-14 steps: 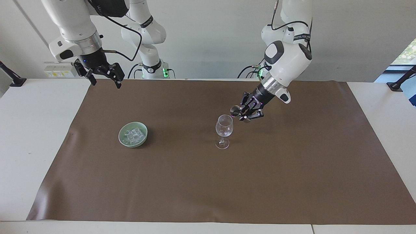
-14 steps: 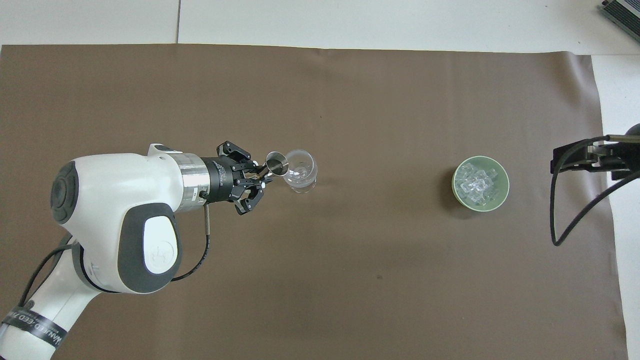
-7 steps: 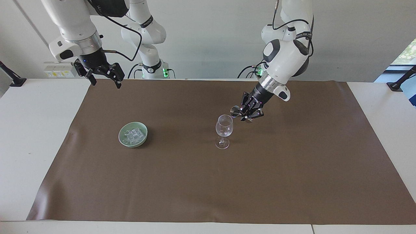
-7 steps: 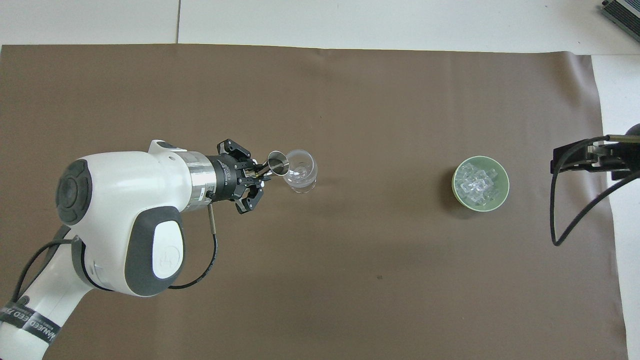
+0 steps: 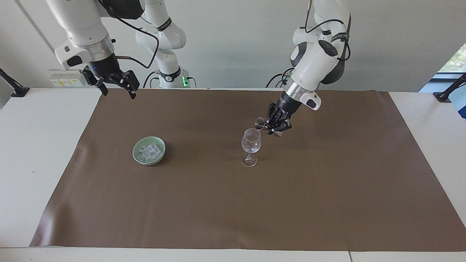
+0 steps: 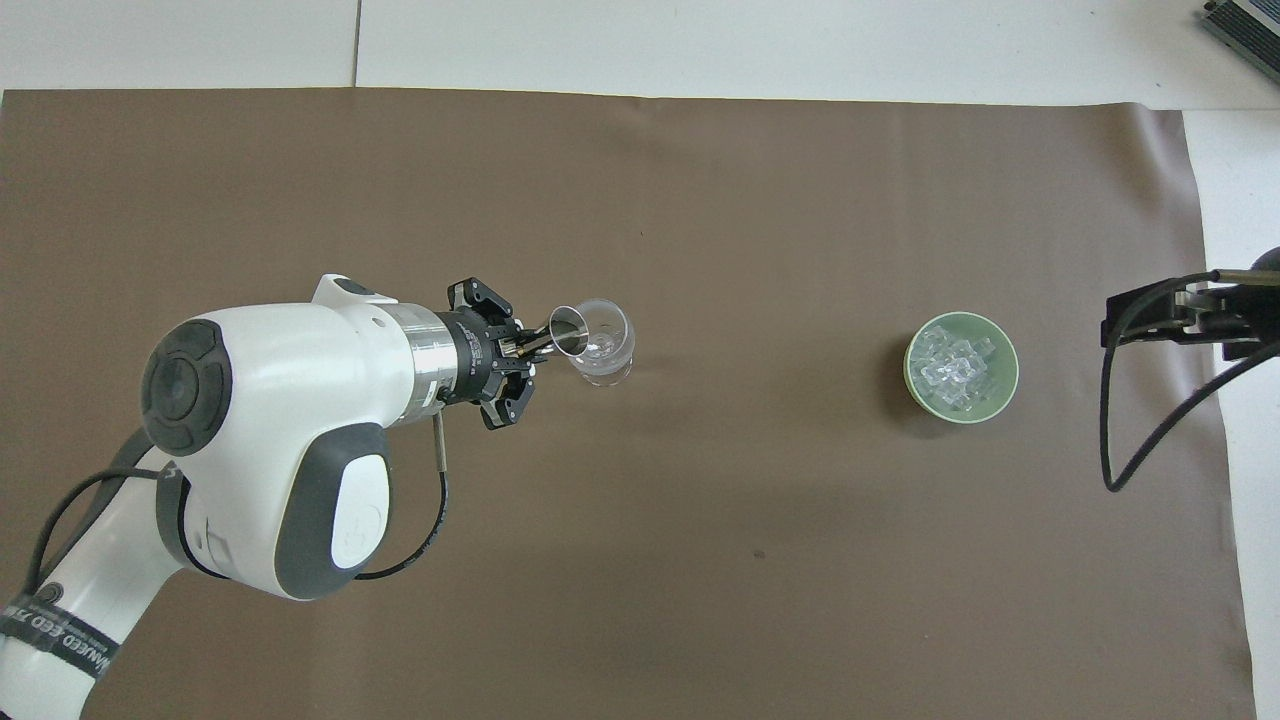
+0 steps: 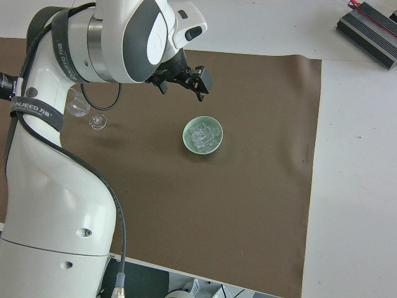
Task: Pour wine and add ice with both arms
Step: 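Rotate the left gripper to tilt the jigger over the clear glass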
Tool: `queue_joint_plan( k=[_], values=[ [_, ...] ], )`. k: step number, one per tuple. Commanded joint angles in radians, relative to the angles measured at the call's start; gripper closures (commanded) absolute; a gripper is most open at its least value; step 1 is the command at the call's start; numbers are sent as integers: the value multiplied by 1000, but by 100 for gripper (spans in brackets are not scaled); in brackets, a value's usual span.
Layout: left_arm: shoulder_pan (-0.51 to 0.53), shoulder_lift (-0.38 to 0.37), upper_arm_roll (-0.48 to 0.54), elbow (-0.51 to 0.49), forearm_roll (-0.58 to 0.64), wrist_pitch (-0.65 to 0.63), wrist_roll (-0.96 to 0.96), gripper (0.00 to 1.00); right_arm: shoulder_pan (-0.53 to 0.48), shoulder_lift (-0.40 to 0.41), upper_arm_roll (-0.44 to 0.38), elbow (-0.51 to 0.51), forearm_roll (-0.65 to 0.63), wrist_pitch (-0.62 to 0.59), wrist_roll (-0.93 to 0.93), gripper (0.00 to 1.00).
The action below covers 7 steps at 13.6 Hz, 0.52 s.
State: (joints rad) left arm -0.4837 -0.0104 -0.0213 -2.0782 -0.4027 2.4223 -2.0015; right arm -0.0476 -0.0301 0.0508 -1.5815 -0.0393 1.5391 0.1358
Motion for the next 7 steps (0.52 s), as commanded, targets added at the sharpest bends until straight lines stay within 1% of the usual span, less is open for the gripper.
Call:
queue_joint_plan(
  k=[1, 2, 5, 7],
  values=[
    [-29, 16, 15, 33, 50, -38, -31, 100, -14, -5, 6, 1, 19, -4, 4, 0],
    [-29, 20, 15, 38, 53, -40, -34, 100, -14, -5, 6, 1, 19, -4, 4, 0],
    [-42, 21, 15, 41, 116, -42, -72, 100, -12, -5, 6, 1, 19, -4, 4, 0],
    [-42, 26, 15, 61, 153, -69, -83, 100, -14, -5, 6, 3, 19, -4, 4, 0]
  ],
)
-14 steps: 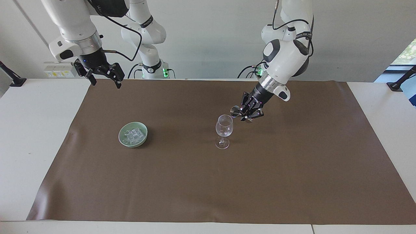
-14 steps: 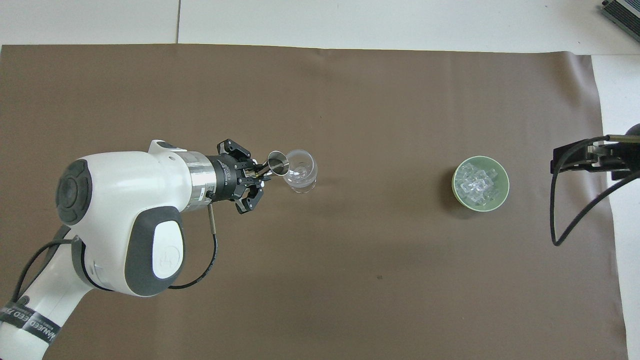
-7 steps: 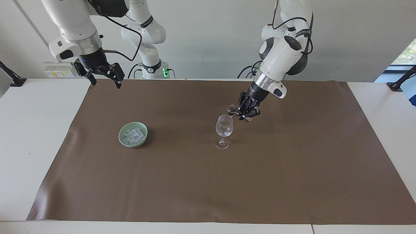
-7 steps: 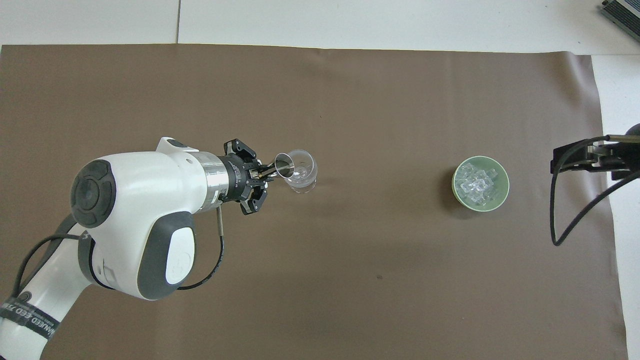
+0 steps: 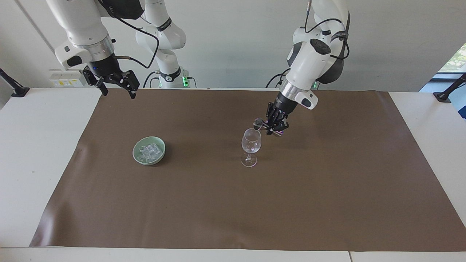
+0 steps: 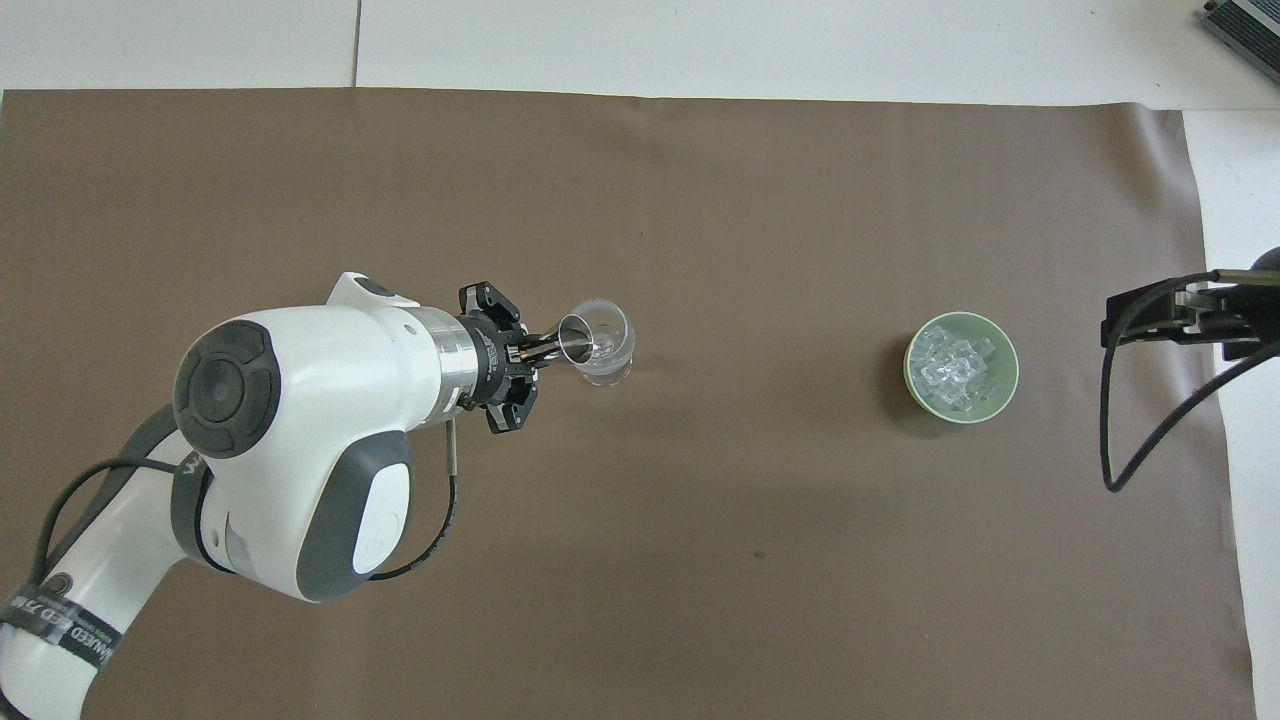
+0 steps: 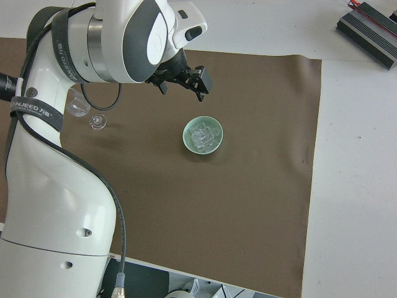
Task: Pour wine and add ice with both arms
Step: 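Rotate the left gripper to tilt the jigger over the clear glass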
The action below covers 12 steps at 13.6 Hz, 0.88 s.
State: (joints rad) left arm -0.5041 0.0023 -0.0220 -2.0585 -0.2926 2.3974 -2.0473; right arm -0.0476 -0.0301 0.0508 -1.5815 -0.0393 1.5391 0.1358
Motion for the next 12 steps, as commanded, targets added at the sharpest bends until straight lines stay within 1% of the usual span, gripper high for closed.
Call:
queue_joint_plan(
  k=[1, 4, 6, 10, 12],
  values=[
    [-25, 21, 16, 49, 56, -50, -40, 100, -14, -5, 6, 1, 19, -4, 4, 0],
    [-37, 25, 16, 61, 114, -55, -76, 100, -14, -5, 6, 3, 19, -4, 4, 0],
    [-43, 36, 17, 78, 128, -69, -77, 100, -12, -5, 6, 1, 19, -4, 4, 0],
    [-43, 48, 16, 104, 200, -83, -77, 100, -14, -5, 6, 1, 19, -4, 4, 0],
    [-43, 53, 16, 110, 207, -92, -79, 100, -14, -5, 6, 1, 19, -4, 4, 0]
  ],
)
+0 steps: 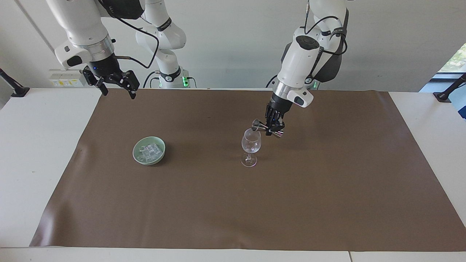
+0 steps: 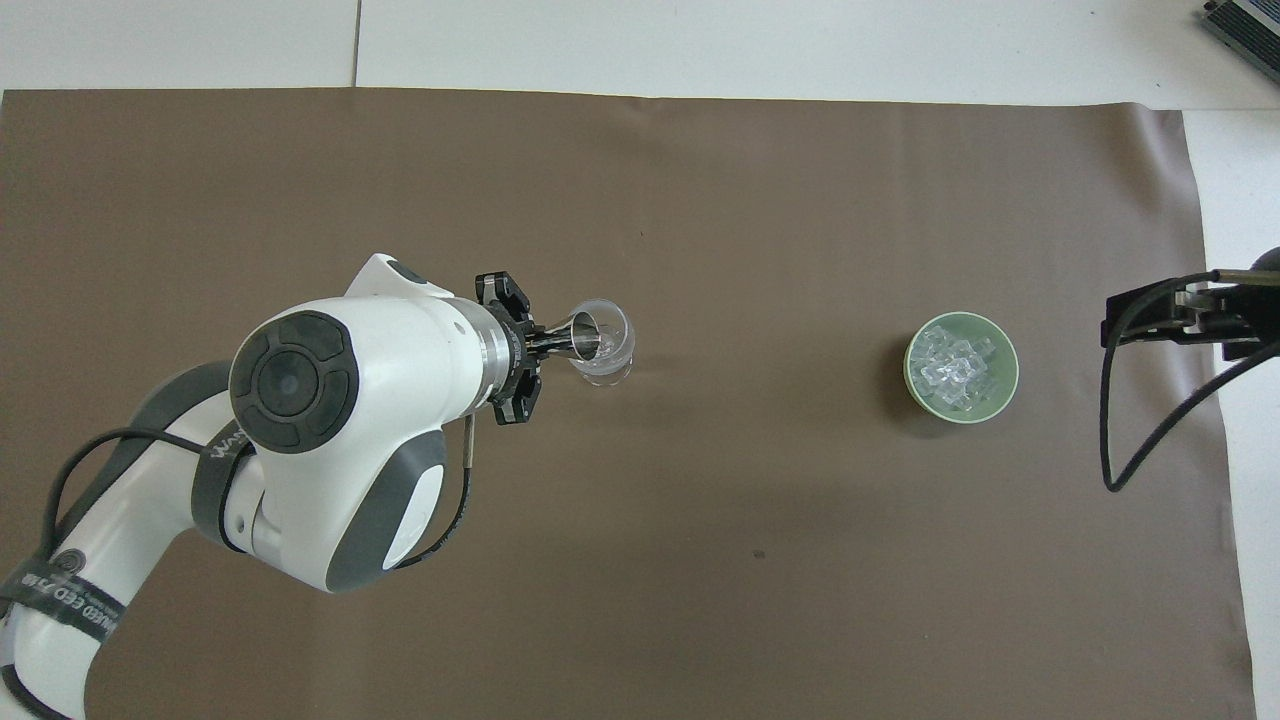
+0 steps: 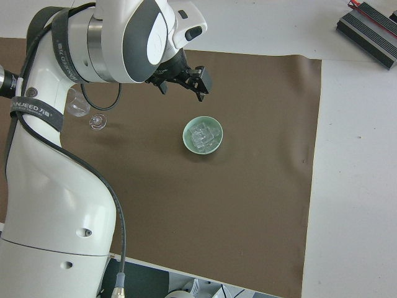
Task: Pour wine and add ice with both arms
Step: 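Rotate the left gripper to tilt the jigger over the clear glass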
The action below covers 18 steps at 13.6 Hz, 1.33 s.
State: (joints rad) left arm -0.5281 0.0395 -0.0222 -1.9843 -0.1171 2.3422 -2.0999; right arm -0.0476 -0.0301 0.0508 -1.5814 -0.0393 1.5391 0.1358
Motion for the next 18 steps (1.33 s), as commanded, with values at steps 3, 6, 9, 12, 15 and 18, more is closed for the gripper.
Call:
queue_joint_plan(
  k=[3, 6, 9, 12, 15, 18],
  values=[
    [-20, 33, 16, 82, 72, -93, -37, 100, -14, -5, 6, 3, 19, -4, 4, 0],
    [-23, 43, 16, 100, 116, -99, -75, 100, -14, -5, 6, 1, 19, -4, 4, 0],
    [-23, 60, 16, 125, 138, -121, -77, 100, -12, -5, 6, 1, 19, -4, 4, 0],
    [-23, 60, 18, 127, 157, -124, -77, 100, -14, -5, 6, 1, 19, -4, 4, 0],
    [-32, 62, 16, 137, 184, -150, -86, 100, -14, -5, 6, 1, 19, -4, 4, 0],
    [-33, 66, 16, 156, 201, -178, -92, 100, -14, -5, 6, 1, 19, -4, 4, 0]
  ],
)
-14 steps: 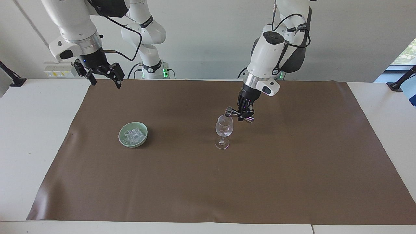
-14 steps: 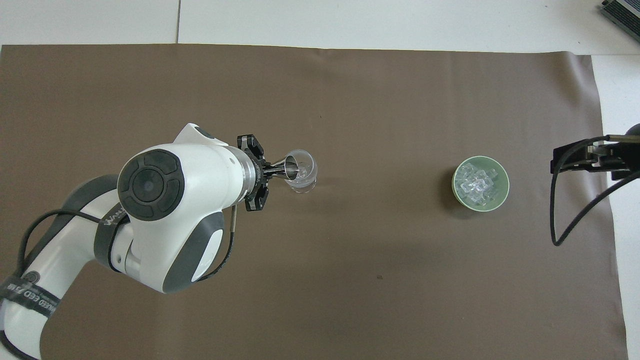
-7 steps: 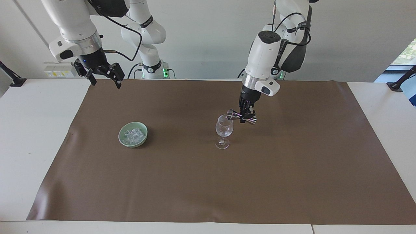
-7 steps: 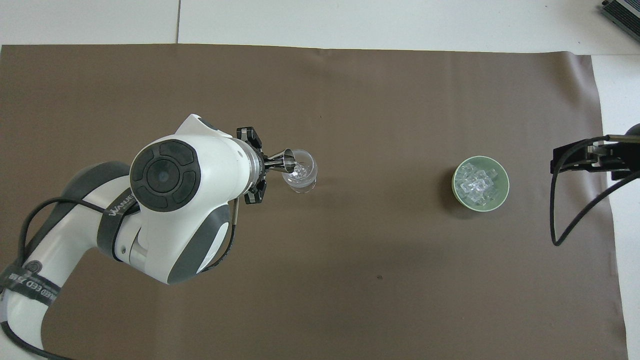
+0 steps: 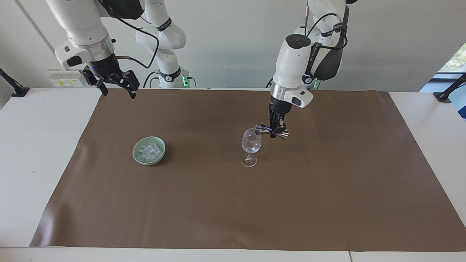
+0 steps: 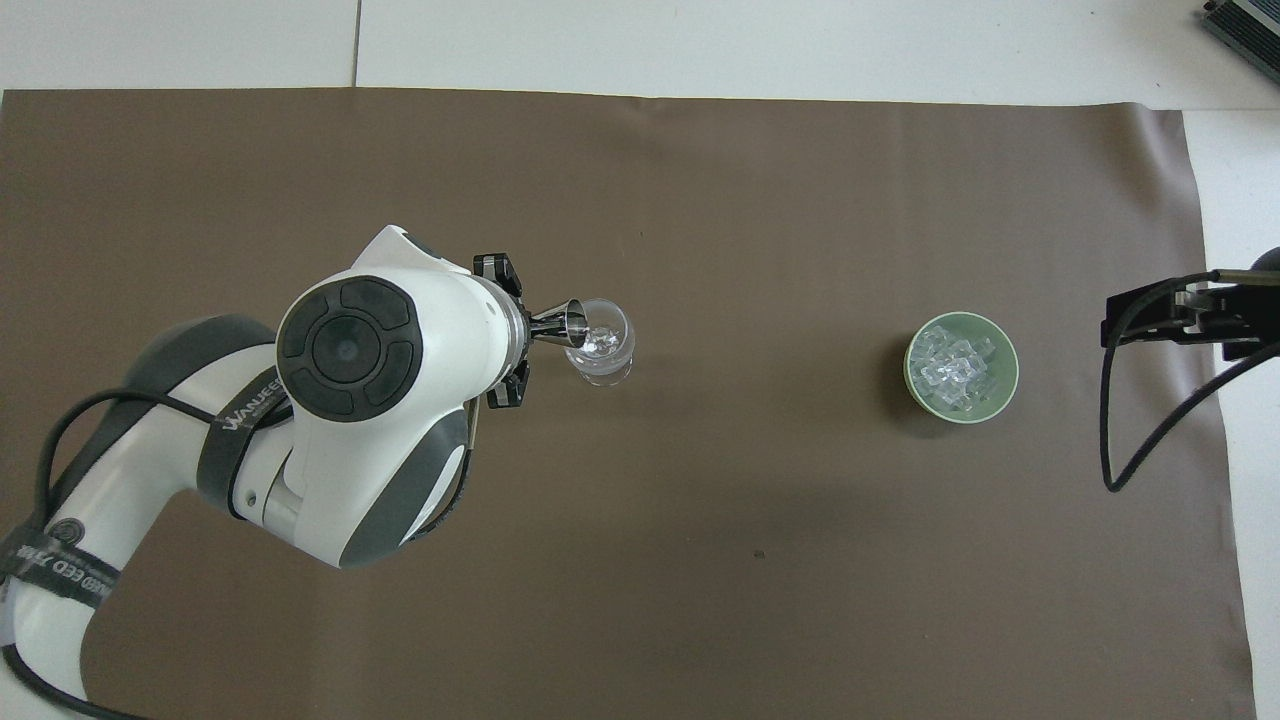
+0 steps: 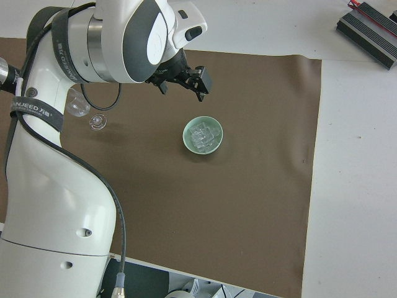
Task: Pour wine and add ice with both arms
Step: 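Rotate the left gripper to tilt the jigger over the clear glass, then hold the jigger tipped over the glass with the left gripper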
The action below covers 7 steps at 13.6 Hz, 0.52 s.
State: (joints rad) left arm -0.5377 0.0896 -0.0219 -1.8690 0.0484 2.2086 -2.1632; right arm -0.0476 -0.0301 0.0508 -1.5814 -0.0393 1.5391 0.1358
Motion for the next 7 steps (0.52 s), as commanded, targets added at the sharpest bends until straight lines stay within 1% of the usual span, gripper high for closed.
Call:
queue_joint_plan(
  k=[1, 7],
  values=[
    [-25, 27, 16, 65, 48, -59, -30, 100, -14, -5, 6, 1, 19, -4, 4, 0],
    [-47, 42, 16, 105, 91, -112, -32, 100, -14, -5, 6, 1, 19, -4, 4, 0]
  ],
)
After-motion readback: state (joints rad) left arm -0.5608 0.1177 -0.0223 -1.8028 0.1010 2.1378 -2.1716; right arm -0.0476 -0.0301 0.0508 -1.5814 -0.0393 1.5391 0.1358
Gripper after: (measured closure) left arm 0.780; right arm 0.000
